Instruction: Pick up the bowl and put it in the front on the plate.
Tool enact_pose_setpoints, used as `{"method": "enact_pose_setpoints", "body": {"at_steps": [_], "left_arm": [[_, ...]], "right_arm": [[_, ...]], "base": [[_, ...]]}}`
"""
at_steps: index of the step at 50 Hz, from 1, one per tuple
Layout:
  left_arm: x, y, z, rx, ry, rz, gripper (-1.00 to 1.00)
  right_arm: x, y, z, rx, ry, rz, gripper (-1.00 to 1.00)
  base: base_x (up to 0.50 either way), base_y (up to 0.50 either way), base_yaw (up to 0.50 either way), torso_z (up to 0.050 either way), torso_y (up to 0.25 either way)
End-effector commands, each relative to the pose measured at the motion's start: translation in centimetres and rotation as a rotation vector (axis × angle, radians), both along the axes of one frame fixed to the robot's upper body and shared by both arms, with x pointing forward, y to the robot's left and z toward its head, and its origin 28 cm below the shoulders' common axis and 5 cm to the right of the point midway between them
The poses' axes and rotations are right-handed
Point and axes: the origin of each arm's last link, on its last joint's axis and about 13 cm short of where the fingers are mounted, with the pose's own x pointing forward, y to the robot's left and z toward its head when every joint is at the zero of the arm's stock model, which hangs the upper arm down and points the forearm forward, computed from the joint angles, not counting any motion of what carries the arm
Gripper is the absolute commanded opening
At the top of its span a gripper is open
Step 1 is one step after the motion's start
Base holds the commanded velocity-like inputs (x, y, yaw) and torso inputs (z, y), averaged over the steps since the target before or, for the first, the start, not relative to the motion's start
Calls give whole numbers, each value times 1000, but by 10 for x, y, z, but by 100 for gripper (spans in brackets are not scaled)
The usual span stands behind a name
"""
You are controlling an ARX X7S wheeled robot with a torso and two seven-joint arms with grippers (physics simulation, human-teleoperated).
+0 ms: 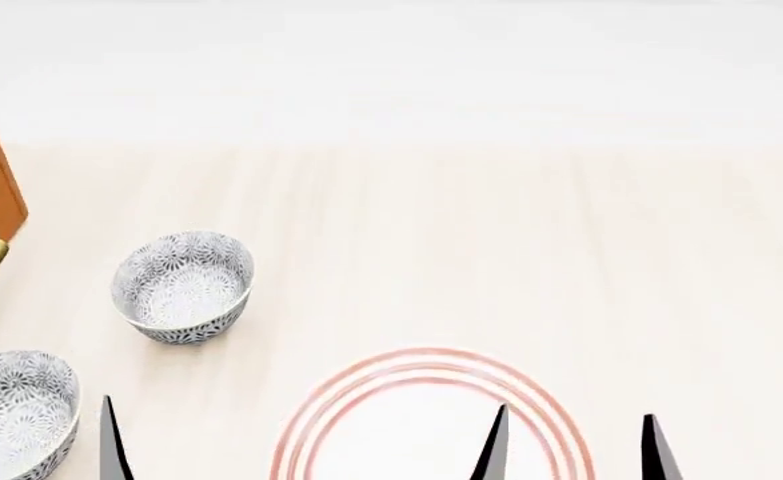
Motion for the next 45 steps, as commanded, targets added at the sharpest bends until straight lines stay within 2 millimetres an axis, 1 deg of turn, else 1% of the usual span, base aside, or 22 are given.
{"method": "enact_pose_setpoints", "body": {"at_steps": [1, 12, 17, 20, 45], "left_arm": [[0, 1, 1, -1, -21, 12, 100], [1, 1, 1, -3, -18, 13, 100], [1, 1, 1, -1, -17, 13, 100], [1, 1, 1, 0, -16, 12, 100], [2, 1, -2, -3, 7, 2, 100]], "right_arm": [[1, 0, 2, -13, -12, 3, 100], [2, 0, 2, -12, -10, 11, 100], [2, 0, 1, -2, -11, 22, 100], [0, 2, 4, -12, -41, 42, 100], [0, 2, 1, -18, -26, 43, 100]], "base": [[500, 0, 0, 0, 0], [500, 0, 0, 0, 1], [58, 0, 0, 0, 0], [0, 0, 0, 0, 0], [0, 493, 0, 0, 0]]}}
